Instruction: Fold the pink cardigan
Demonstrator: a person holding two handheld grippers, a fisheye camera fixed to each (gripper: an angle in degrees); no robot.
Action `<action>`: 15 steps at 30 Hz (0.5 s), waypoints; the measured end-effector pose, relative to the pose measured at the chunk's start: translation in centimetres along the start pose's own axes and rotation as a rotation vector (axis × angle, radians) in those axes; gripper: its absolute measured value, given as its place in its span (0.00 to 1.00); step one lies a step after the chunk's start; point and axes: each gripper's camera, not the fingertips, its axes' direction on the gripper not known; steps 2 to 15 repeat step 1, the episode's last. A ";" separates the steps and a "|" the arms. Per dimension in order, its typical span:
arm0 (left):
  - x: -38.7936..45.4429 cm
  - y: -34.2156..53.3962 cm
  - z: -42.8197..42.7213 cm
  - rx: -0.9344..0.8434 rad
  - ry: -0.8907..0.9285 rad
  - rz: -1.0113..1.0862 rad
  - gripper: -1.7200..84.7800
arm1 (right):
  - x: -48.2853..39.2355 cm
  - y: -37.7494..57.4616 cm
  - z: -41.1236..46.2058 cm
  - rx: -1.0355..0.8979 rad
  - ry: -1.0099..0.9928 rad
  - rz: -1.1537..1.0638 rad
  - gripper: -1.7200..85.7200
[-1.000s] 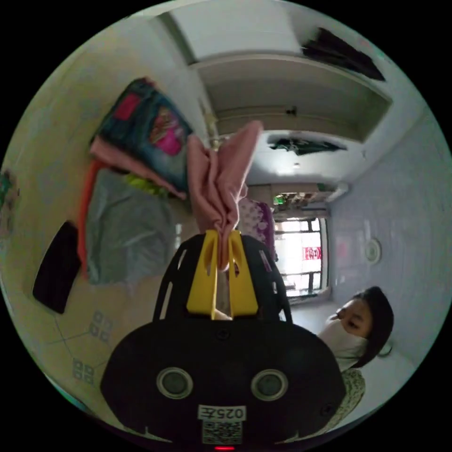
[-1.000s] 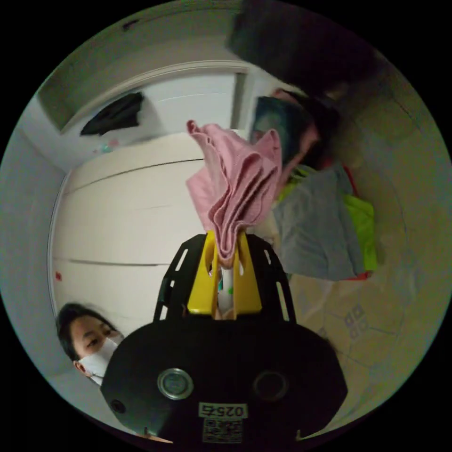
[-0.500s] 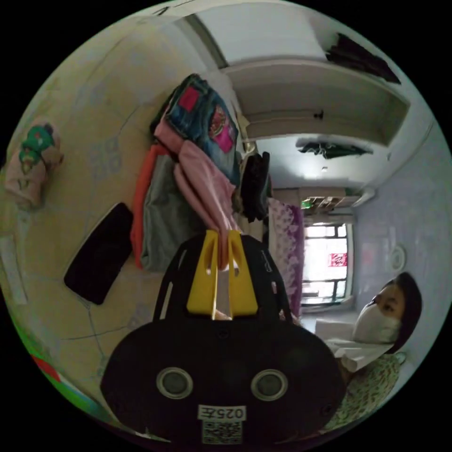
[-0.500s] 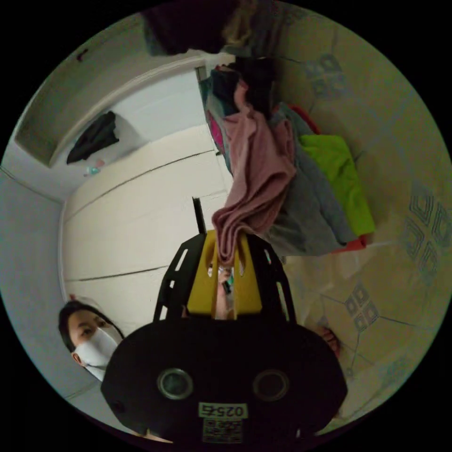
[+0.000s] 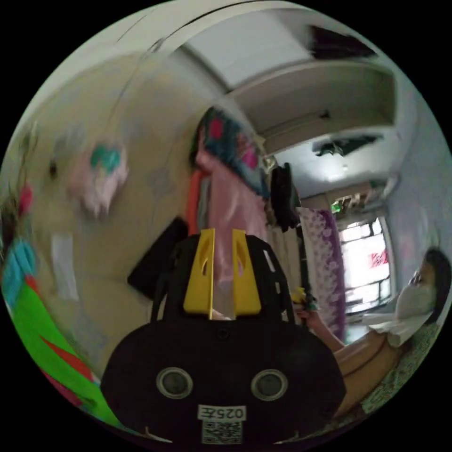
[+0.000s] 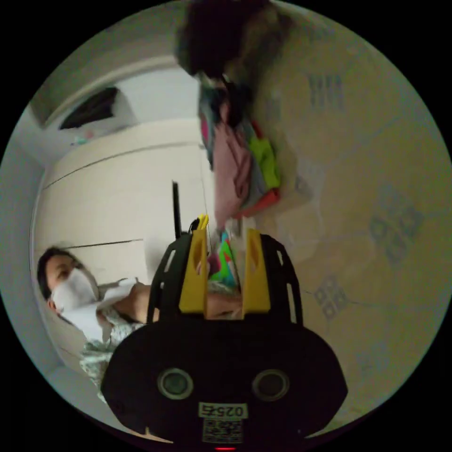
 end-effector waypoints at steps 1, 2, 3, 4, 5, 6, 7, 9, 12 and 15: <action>2.6 -0.3 -0.7 0.058 -0.010 0.089 0.03 | -2.4 1.5 -2.4 0.088 0.027 -0.075 0.11; 2.6 -0.3 -0.7 0.058 -0.010 0.089 0.03 | -2.4 1.5 -2.4 0.088 0.027 -0.075 0.11; 2.6 -0.3 -0.7 0.058 -0.010 0.089 0.03 | -2.4 1.5 -2.4 0.088 0.027 -0.075 0.11; 2.6 -0.3 -0.7 0.058 -0.010 0.089 0.03 | -2.4 1.5 -2.4 0.088 0.027 -0.075 0.11; 2.6 -0.3 -0.7 0.058 -0.010 0.089 0.03 | -2.4 1.5 -2.4 0.088 0.027 -0.075 0.11; 2.6 -0.3 -0.7 0.058 -0.010 0.089 0.03 | -2.4 1.5 -2.4 0.088 0.027 -0.075 0.11; 2.6 -0.3 -0.7 0.058 -0.010 0.089 0.03 | -2.4 1.5 -2.4 0.088 0.027 -0.075 0.11; 2.6 -0.3 -0.7 0.058 -0.010 0.089 0.03 | -2.4 1.5 -2.4 0.088 0.027 -0.075 0.11; 2.6 -0.3 -0.7 0.058 -0.010 0.089 0.03 | -2.4 1.5 -2.4 0.088 0.027 -0.075 0.11; 2.6 -0.3 -0.7 0.058 -0.010 0.089 0.03 | -2.4 1.5 -2.4 0.088 0.027 -0.075 0.11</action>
